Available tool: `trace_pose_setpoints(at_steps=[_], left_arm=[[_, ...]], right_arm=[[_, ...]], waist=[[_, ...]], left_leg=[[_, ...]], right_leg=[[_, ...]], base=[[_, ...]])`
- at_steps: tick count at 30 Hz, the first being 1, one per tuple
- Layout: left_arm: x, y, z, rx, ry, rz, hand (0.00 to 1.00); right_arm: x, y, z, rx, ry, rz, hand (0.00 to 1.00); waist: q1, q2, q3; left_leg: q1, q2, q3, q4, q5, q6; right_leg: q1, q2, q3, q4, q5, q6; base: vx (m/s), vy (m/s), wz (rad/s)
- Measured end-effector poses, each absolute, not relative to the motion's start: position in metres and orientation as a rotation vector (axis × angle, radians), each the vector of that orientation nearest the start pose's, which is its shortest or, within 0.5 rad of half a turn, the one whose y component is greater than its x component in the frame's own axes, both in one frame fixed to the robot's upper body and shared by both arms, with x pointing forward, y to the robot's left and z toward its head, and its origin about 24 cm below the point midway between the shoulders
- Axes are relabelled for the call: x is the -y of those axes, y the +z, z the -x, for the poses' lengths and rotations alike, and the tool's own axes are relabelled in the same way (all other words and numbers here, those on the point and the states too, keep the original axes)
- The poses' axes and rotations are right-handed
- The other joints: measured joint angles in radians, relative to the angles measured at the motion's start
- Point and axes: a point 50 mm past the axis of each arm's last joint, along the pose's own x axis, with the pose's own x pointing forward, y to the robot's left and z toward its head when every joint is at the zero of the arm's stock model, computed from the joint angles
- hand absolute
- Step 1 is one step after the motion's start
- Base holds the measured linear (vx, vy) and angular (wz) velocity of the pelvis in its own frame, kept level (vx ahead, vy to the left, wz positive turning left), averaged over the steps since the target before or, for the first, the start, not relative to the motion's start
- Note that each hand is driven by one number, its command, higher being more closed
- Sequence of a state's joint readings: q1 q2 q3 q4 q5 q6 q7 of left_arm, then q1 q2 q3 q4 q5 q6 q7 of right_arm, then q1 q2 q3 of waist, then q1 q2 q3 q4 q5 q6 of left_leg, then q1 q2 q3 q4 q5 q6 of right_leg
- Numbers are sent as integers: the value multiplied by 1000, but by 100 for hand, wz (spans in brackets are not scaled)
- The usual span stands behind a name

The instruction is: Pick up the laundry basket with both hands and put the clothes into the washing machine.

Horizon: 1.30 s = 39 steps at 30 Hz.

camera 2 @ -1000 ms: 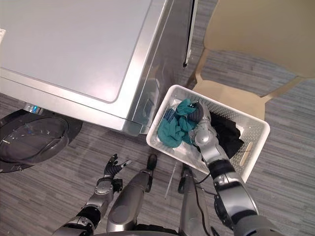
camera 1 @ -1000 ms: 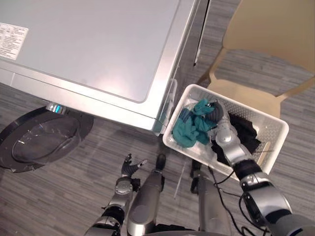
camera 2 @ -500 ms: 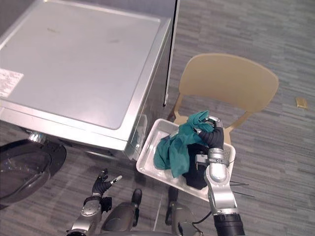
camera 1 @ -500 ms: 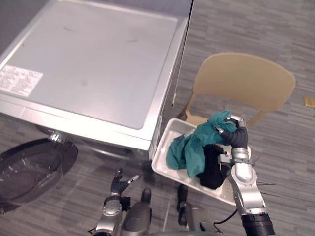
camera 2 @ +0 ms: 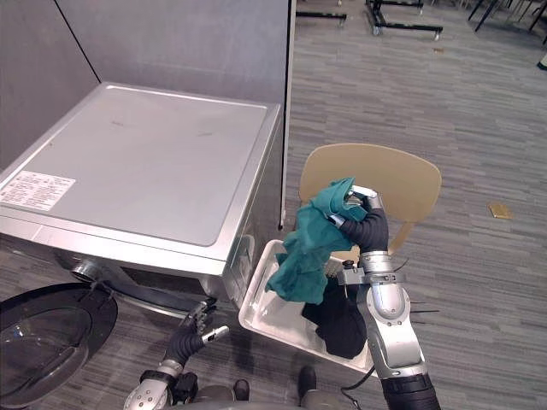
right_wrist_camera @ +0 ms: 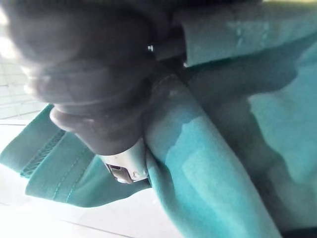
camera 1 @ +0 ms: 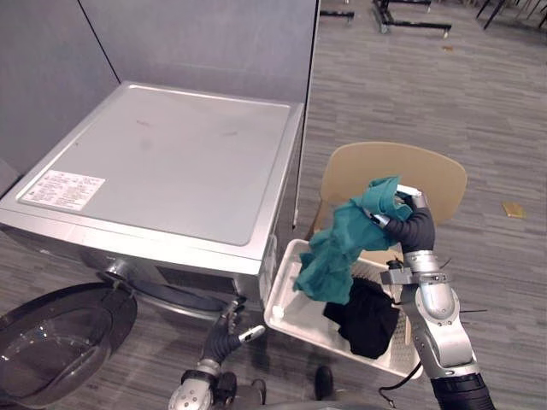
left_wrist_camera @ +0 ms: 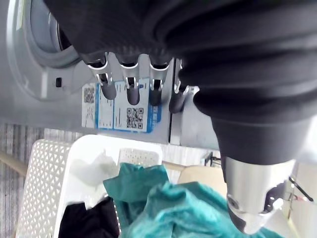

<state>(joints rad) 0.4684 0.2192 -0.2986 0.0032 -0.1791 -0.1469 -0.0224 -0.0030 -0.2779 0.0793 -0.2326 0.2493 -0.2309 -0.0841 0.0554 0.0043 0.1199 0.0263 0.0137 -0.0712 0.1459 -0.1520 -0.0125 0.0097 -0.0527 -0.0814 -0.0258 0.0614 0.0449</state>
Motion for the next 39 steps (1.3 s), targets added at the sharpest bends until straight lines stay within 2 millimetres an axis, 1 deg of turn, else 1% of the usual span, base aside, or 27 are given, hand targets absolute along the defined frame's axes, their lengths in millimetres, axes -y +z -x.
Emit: trace_pose_setpoints(at_steps=[2, 4, 6, 8, 9, 10, 11, 13, 14, 15, 18, 22, 24, 28, 33, 35, 36, 38, 39], left_arm=[[-138, -39, -128, -377, -206, 72, 0], [-133, -36, -125, -381, -224, 102, 0], [-124, -15, -133, -283, -269, 151, 0], [-104, 30, -154, -29, -376, 214, 0], [-100, 39, -158, 20, -395, 231, 0], [-93, 52, -165, 98, -431, 253, 0], [-89, 60, -170, 144, -457, 255, 0], [-88, 63, -173, 160, -464, 252, 0], [-89, 62, -171, 153, -459, 252, 0], [-90, 61, -171, 147, -457, 253, 0], [-92, 56, -169, 125, -437, 246, 0], [-101, 45, -170, 82, -330, 222, 0], [-107, 44, -171, 83, -288, 214, 0], [-108, 46, -173, 96, -291, 207, 0], [-96, 56, -183, 170, -352, 144, 0], [-84, 62, -192, 223, -407, 77, 0], [-80, 64, -194, 236, -424, 65, 0], [-65, 70, -200, 283, -487, 12, 0], [-62, 71, -201, 295, -496, -4, 0]], right_arm=[[171, 119, -243, 430, 77, -28, 100], [168, 119, -243, 422, 109, -51, 100], [164, 118, -243, 417, 144, -62, 100], [156, 119, -244, 413, 201, -86, 100], [153, 119, -245, 412, 214, -95, 100], [149, 120, -246, 414, 237, -107, 100], [146, 121, -246, 416, 251, -119, 100], [146, 122, -247, 421, 260, -127, 100], [146, 124, -248, 426, 264, -131, 100], [145, 125, -249, 429, 266, -131, 100], [147, 127, -253, 430, 269, -132, 100], [147, 127, -254, 431, 270, -131, 100], [148, 126, -254, 425, 264, -142, 100], [146, 127, -255, 432, 264, -179, 100], [140, 143, -262, 493, 305, -246, 100], [131, 156, -265, 542, 368, -278, 100], [128, 160, -266, 553, 380, -283, 100], [122, 170, -269, 581, 419, -310, 100], [120, 172, -270, 588, 432, -316, 100]], waist=[[11, 3, -14], [13, 4, -22], [14, 4, -24], [13, 9, -46], [13, 11, -55], [12, 16, -68], [8, 21, -74], [-2, 22, -82], [-11, 23, -84], [-14, 23, -85], [-12, 15, -85], [-10, 11, -85], [-14, 7, -82], [-11, 1, -81], [-12, -4, -79], [-16, -6, -79], [-16, -7, -79], [-18, -8, -78], [-18, -8, -78]], left_leg=[[5, 0, -1, -3, 0, 0], [7, 0, -3, -2, 1, -1], [18, 0, -5, -3, 1, -2], [20, -1, -7, -7, 1, -2], [20, -1, -6, -8, 2, -2], [20, -2, -5, -9, 3, -3], [29, -2, -5, -12, 3, -3], [46, -1, -3, -30, 4, -5], [52, 0, -3, -36, 5, -6], [54, 1, -3, -38, 6, -7], [61, 3, -6, -39, 10, -9], [61, 2, -16, -40, 11, -8], [62, -2, -38, -42, 15, -7], [61, -10, -66, -60, 33, -4], [63, -14, -64, -78, 40, -4], [63, -13, -57, -89, 40, -4], [65, -13, -56, -93, 42, -6], [73, -11, -42, -103, 43, -7], [76, -10, -37, -105, 43, -7]], right_leg=[[7, 0, -1, -6, 2, -1], [17, 0, -2, -15, 7, -1], [30, 0, -4, -16, 7, -2], [37, 0, -6, -27, 12, -4], [40, 0, -6, -33, 16, -5], [49, 0, -6, -47, 24, -4], [61, 1, -5, -56, 26, -4], [74, 2, -2, -69, 28, -4], [77, 4, -2, -71, 28, -4], [76, 5, -1, -72, 29, -5], [76, 9, -1, -72, 31, -6], [80, 7, -11, -72, 31, -6], [91, 3, -33, -72, 28, -3], [98, -1, -57, -72, 23, -1], [97, -4, -56, -72, 23, -1], [92, -4, -53, -72, 22, 0], [91, -4, -52, -72, 22, 0], [90, -3, -47, -72, 22, 0], [89, -2, -44, -72, 23, 0]], base=[[-38, -6, 2], [-36, -5, 6], [-45, -3, 8], [-46, 0, 0], [-25, 3, -8], [-18, 6, -7], [-17, 8, -7], [0, 5, -6], [14, 0, -5], [18, 0, -5], [35, 1, 0], [8, 10, 9], [-11, 6, 28], [-33, -5, 25], [-50, 10, 2], [-61, 9, -10], [-34, 12, -8], [-2, 18, -10], [24, 25, -17]])
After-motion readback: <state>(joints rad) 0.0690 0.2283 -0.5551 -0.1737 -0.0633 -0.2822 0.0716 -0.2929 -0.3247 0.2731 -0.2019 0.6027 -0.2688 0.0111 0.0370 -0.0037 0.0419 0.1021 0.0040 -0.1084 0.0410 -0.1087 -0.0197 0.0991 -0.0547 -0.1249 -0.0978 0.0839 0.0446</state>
